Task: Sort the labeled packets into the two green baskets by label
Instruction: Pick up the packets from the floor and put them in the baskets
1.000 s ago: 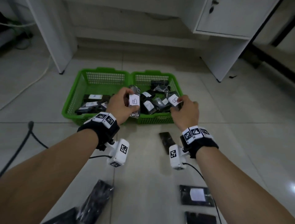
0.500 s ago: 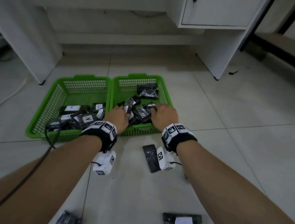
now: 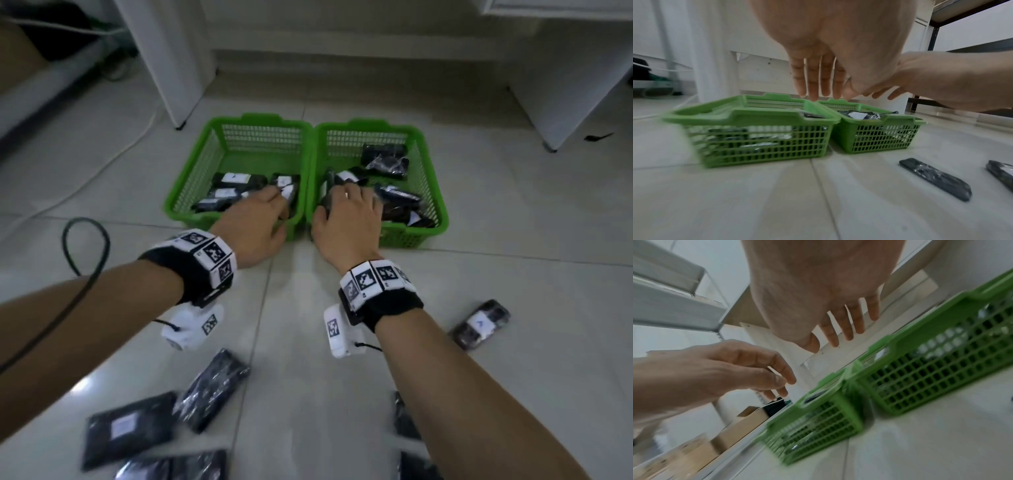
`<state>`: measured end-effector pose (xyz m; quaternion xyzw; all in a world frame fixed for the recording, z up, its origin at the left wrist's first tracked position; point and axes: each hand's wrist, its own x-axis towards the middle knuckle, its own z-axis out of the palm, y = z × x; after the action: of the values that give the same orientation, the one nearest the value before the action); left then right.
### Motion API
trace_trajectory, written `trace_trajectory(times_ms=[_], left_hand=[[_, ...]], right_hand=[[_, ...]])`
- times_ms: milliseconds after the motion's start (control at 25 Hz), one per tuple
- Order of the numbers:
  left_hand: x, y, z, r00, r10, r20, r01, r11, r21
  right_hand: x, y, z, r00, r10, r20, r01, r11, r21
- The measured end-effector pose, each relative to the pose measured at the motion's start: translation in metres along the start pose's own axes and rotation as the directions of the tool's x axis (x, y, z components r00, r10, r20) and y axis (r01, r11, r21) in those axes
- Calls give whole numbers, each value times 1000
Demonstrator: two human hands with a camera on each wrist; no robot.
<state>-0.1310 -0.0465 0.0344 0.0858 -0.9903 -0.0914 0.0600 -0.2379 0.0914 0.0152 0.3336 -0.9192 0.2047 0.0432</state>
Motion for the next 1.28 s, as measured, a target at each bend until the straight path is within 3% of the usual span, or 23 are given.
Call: trace_trajectory(times_ms=[80,160,320,400,520,600,760,840,880,920,960,1000,1080,1160,1280], left_hand=[[-53,-20,-18,994,-71,87,68,997,39],[-108,-40,-24,952,-176,250,151,982,114],[-199,-70,-19,821,-220,526,143,973,183],[-224,-80,-8,778,-199,595,126,979,163],[-246,-86,12,733,-154,662,104,988,115],[-254,-88,21,708,-116,697,62,993,102],[-262,-95,31,740,-57,670,50,998,29],[-262,-97,32,746,-52,664,99,995,-33],[-262,-98,32,750,-47,660,118,991,-63],[-260,-99,32,761,-41,647,141,985,-103],[-259,-101,33,778,-51,626,194,968,-161],[-255,-102,31,794,-84,602,284,927,-244],[-250,-103,25,786,-166,595,519,700,-490],[-244,-99,13,772,-192,605,627,383,-679],[-231,-93,-14,751,-240,615,625,-42,-780]], right_hand=[[-32,-45,9,996,-45,82,41,998,51],[-67,-87,22,965,-116,234,93,990,109],[-129,-141,51,781,-227,582,100,965,243],[-152,-147,61,704,-248,665,110,964,243],[-179,-139,69,646,-255,720,145,966,213],[-195,-131,74,649,-282,706,187,959,211],[-210,-116,81,762,-259,593,148,962,229],[-210,-109,77,823,-166,543,-19,948,317],[-209,-108,71,841,-70,536,-195,885,422],[-207,-107,63,829,26,559,-391,742,545],[-206,-108,55,786,85,612,-557,528,642],[-205,-109,46,748,89,658,-646,323,691],[-203,-110,37,718,60,693,-696,71,715],[-198,-114,34,718,49,694,-694,-30,720],[-184,-119,33,741,92,665,-665,-35,746]])
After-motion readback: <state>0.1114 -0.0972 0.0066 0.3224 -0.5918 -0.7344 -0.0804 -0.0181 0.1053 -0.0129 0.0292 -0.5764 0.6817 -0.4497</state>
